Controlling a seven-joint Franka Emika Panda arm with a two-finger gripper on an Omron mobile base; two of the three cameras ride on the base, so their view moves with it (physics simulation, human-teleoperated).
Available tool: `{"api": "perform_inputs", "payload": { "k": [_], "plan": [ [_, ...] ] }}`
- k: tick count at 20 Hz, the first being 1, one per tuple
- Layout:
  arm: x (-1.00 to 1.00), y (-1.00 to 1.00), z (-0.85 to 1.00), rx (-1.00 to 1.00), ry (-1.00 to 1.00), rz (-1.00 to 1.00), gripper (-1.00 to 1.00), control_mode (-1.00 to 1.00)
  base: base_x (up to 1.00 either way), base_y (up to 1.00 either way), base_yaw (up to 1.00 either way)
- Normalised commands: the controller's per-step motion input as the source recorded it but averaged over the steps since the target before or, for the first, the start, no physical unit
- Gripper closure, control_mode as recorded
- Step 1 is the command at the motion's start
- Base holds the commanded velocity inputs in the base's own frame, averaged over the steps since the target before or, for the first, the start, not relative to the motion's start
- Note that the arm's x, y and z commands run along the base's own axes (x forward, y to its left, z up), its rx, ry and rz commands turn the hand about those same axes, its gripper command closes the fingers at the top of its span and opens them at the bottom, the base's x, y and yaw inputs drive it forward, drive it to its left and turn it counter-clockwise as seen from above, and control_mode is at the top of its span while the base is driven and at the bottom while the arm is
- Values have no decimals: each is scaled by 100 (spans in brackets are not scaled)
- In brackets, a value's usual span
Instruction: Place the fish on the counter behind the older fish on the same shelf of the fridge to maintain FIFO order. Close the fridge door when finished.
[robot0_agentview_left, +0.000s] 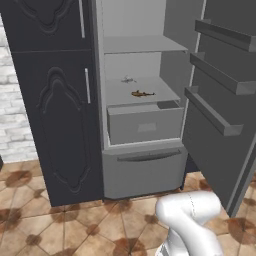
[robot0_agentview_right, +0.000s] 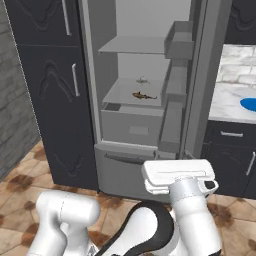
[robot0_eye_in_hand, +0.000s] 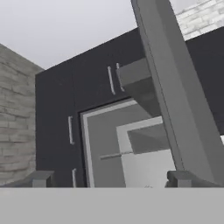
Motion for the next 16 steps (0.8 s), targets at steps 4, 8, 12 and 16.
{"api": "perform_inputs", "payload": {
  "k": [4, 8, 12, 16],
  "plan": [
    [51, -51, -14, 10, -22, 15, -100, -100, 0, 0, 0],
    [69, -35, -32, 5, -7, 15, -100, -100, 0, 0, 0],
    [36, -57, -12, 0, -1, 8, -100, -100, 0, 0, 0],
    [6, -59, 0, 0, -2, 4, -100, -100, 0, 0, 0]
  ]
}}
